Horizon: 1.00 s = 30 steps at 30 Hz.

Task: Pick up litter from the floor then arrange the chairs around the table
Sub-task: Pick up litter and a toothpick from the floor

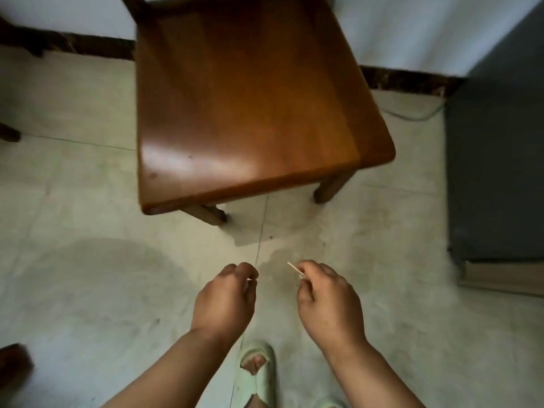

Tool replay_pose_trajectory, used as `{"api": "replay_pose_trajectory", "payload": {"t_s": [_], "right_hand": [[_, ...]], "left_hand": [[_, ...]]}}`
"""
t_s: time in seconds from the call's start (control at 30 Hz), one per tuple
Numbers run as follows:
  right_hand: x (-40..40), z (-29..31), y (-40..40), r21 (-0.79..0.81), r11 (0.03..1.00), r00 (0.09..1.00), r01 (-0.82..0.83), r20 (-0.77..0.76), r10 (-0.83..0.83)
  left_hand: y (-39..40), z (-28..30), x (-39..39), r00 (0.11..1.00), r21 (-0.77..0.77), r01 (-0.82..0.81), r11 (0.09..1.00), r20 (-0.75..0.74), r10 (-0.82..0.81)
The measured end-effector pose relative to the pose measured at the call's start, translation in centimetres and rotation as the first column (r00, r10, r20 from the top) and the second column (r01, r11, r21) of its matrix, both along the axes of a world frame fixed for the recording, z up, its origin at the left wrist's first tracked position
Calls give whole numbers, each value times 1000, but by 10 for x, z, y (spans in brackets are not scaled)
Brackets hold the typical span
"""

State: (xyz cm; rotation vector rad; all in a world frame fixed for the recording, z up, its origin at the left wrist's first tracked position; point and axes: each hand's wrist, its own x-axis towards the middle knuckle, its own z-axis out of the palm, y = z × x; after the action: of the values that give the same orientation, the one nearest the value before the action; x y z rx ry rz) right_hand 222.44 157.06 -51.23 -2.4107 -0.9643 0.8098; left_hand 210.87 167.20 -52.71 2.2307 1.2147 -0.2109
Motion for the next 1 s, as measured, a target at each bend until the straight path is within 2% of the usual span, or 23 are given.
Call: {"api": "replay_pose_trajectory", "payload": {"t_s": [0.2,0.43,0.7,1.0], "right_hand": [[-22,90,75,30,991,990,-134,36,133],[-45,168,131,-37,969,969,-244,18,245],[-48,225,185,-129,917,926,-377,-48,374],[-74,264,291,-107,792,800,-601,-66,597]], "left_hand": [[51,85,-42,985,14,-167,986,49,166],[95,163,-90,948,-46,-318,947,-45,316],[127,238,-118,870,-62,-489,870,-103,482],[186,284,-147,715,-18,-699,715,-2,699]]}}
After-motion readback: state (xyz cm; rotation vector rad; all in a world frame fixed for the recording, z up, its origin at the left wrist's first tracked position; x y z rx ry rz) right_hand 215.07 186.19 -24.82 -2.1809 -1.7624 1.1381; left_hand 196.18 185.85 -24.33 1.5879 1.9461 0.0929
